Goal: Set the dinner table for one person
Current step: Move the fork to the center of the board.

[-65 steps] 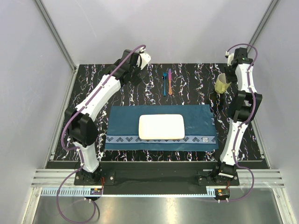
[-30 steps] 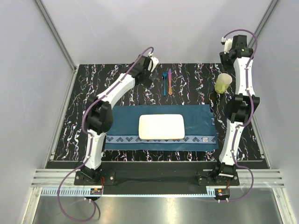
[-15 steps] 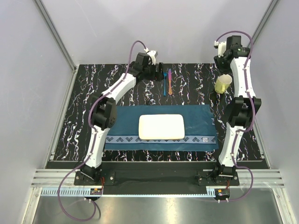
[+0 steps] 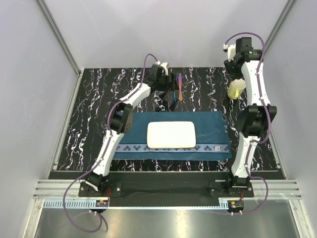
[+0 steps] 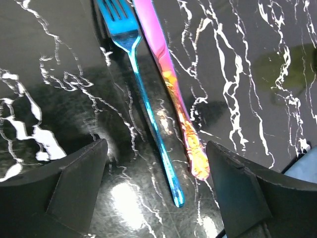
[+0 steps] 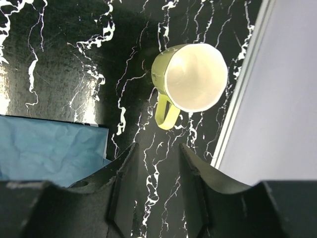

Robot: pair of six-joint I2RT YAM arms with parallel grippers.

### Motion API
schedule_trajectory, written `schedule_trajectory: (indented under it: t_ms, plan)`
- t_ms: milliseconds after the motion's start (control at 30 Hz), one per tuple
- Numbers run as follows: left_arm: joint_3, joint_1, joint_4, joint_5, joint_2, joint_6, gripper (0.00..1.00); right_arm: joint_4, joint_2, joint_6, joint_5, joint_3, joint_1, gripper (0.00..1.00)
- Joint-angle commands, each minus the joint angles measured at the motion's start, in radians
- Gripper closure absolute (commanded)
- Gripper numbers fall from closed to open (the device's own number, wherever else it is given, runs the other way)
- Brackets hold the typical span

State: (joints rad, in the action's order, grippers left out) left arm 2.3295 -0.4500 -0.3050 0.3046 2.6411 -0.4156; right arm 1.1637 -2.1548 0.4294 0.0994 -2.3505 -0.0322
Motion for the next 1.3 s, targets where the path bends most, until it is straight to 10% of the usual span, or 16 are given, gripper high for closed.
schedule_trajectory:
  t_ms: [0, 1000, 1267]
  plan:
    - [0.030, -0.021, -0.034, -0.015, -0.023, 0.029, 0.14, 0.007, 0.079, 0.012, 0.037, -0.009, 0.009, 0.56]
    - [0.068, -0.062, -0.338, -0.453, -0.035, 0.267, 0.14, 0.010, 0.064, -0.009, 0.003, -0.072, 0.028, 0.55]
    - [0.074, -0.052, -0.232, -0.233, -0.093, 0.187, 0.13, 0.013, 0.047, -0.012, -0.015, -0.093, 0.026, 0.55]
